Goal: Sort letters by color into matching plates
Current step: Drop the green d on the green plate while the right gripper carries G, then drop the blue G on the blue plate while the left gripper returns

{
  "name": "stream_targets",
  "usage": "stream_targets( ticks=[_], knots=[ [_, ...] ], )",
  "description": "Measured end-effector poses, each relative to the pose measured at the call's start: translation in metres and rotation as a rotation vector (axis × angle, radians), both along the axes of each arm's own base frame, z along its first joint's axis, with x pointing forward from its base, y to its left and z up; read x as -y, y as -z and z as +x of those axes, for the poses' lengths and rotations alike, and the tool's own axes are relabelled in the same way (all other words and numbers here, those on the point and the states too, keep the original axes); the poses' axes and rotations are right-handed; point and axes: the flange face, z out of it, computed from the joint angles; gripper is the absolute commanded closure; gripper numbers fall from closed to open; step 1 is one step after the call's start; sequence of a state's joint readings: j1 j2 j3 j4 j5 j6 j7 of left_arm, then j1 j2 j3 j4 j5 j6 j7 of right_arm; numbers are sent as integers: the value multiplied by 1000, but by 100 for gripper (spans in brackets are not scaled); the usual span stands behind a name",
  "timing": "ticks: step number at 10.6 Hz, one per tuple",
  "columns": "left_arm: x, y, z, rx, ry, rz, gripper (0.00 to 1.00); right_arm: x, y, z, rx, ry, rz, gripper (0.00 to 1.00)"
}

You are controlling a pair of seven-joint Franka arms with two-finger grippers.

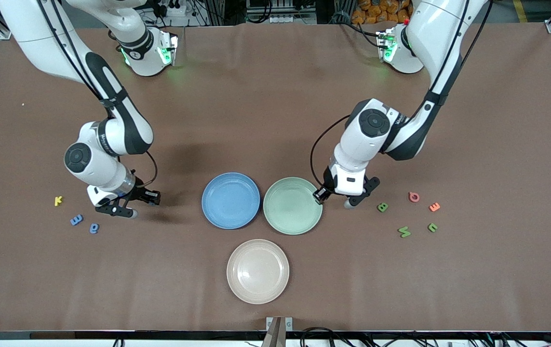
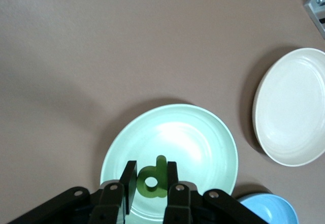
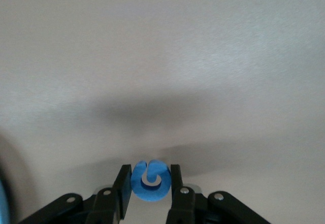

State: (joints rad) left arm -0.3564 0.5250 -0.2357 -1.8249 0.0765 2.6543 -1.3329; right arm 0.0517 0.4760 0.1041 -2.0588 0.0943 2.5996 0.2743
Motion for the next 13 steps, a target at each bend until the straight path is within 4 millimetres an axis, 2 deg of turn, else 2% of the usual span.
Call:
stream_targets(
  ticks=[3, 4, 5, 6, 9, 13],
  knots=[
    [35, -7, -17, -8, -24, -30, 100, -38, -8, 0, 3, 80, 16, 84],
    [50, -6, -28, -16, -27, -36, 56, -51, -11, 0, 3, 105, 21, 84],
    [63, -3, -38, -29, -35, -40, 20, -67, -14, 0, -7, 134, 25, 84],
    [69, 0, -44, -37, -39, -39, 0, -83, -18, 0, -32, 153, 25, 84],
    [55, 5, -32, -37, -66, -30, 0, -124, -35, 1, -74, 180, 31, 84],
    [18, 9, -8, -37, -96, 25, 0, -167, -33, -2, -91, 249, 61, 83]
  ],
)
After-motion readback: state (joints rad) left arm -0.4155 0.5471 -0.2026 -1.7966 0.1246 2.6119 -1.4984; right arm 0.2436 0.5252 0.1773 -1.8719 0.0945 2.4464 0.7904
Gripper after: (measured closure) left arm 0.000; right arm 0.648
